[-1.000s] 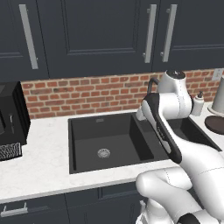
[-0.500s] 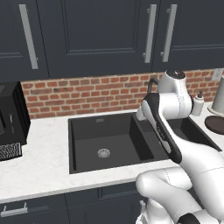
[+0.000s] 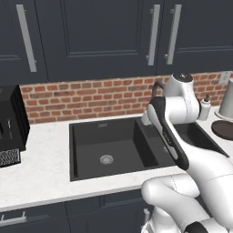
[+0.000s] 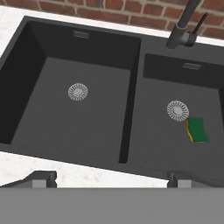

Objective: Pick the pan and sponge and place them into the sink. Then turn on the water.

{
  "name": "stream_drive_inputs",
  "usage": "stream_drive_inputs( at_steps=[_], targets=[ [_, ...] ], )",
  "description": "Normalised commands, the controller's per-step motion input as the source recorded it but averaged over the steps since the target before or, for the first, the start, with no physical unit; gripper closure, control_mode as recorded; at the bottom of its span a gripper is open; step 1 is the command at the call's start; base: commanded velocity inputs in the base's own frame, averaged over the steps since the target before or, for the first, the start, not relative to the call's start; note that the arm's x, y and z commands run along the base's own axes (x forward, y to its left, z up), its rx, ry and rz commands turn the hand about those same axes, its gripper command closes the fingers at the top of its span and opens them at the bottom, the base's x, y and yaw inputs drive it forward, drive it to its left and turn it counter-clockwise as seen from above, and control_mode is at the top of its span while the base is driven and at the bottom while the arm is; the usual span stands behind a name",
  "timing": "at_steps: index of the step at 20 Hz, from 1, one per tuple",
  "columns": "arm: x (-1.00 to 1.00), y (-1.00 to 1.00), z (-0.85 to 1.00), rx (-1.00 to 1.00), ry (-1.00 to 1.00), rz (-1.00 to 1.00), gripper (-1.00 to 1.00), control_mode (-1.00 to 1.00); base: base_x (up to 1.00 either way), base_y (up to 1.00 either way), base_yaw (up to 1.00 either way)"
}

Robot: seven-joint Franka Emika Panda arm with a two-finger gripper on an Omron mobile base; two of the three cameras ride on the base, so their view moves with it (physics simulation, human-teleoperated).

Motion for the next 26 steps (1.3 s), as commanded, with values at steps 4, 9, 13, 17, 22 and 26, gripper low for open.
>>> stream_drive_inputs(
  at_steps=[4,9,13,17,22,26],
  targets=[
    [0.00,0.00,0.00,0.00,0.00,0.00,-1.00,1.00,0.00,-0.39,-0.01],
    [0.00,0.00,0.00,0.00,0.00,0.00,-1.00,1.00,0.00,-0.41,-0.02],
    [0.00,0.00,0.00,0.00,0.00,0.00,-1.00,1.00,0.00,-0.40,-0.02],
    [0.00,0.00,0.00,0.00,0.00,0.00,-1.00,1.00,0.00,-0.40,-0.02],
    [0.00,0.00,0.00,0.00,0.00,0.00,-1.00,1.00,0.00,-0.40,-0.03],
    [0.00,0.00,0.00,0.00,0.00,0.00,-1.00,1.00,0.00,-0.40,-0.02]
  ],
)
